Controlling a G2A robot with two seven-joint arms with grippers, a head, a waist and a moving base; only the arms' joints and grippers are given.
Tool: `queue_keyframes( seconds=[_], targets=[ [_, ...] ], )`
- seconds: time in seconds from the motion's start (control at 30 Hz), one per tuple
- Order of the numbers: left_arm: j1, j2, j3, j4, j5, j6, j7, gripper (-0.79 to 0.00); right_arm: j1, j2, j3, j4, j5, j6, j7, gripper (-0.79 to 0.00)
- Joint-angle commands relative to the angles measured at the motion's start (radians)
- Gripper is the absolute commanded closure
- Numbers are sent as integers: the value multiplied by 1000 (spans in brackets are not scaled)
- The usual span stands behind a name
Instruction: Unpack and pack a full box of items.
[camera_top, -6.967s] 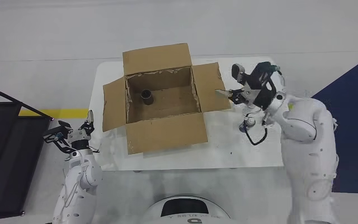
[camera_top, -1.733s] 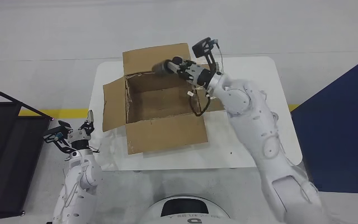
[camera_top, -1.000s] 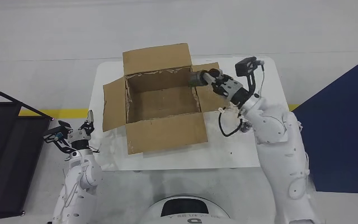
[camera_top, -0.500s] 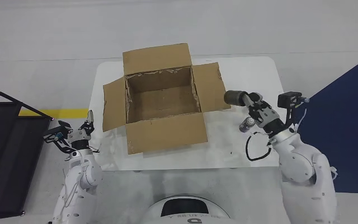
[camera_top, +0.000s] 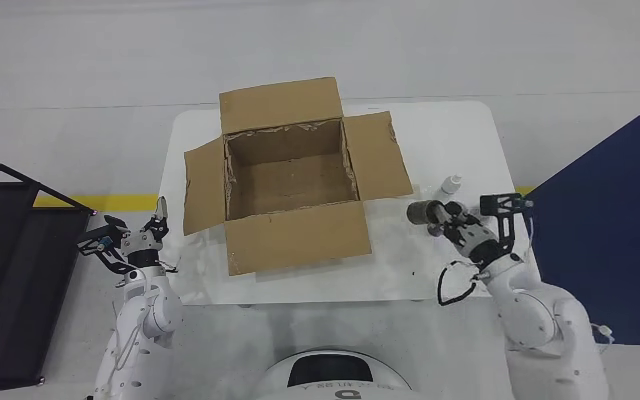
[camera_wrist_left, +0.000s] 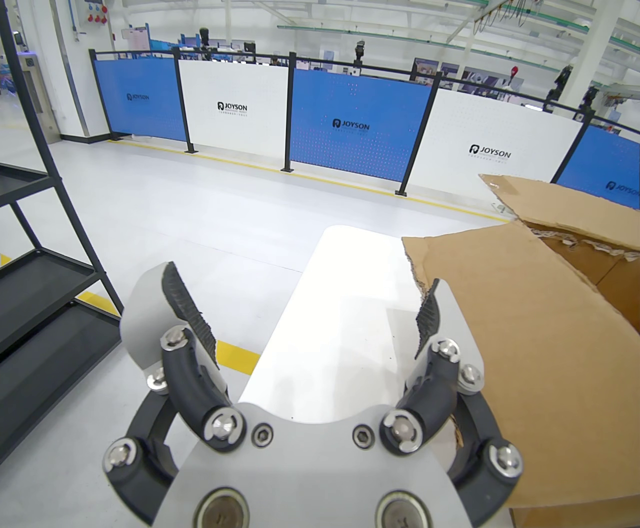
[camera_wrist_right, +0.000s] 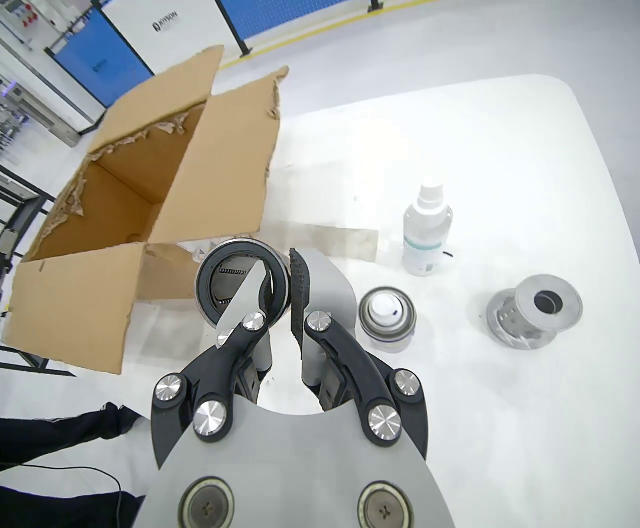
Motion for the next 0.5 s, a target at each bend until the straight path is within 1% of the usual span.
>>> queue_keyframes(
  seconds=[0.0,0.13,0.4,0.47],
  targets=[
    [0,0,0,0,0,0,0,-785,6,3,-14,1,-27,3,50,0],
    [0,0,0,0,0,0,0,-785,47,8,-65,10,-120,49,156,0],
    [0,0,0,0,0,0,0,-785,109,10,-147,45,-225,110,210,0],
    [0,0,0,0,0,0,0,-785,120,11,-159,54,-248,127,227,-15]
  ],
)
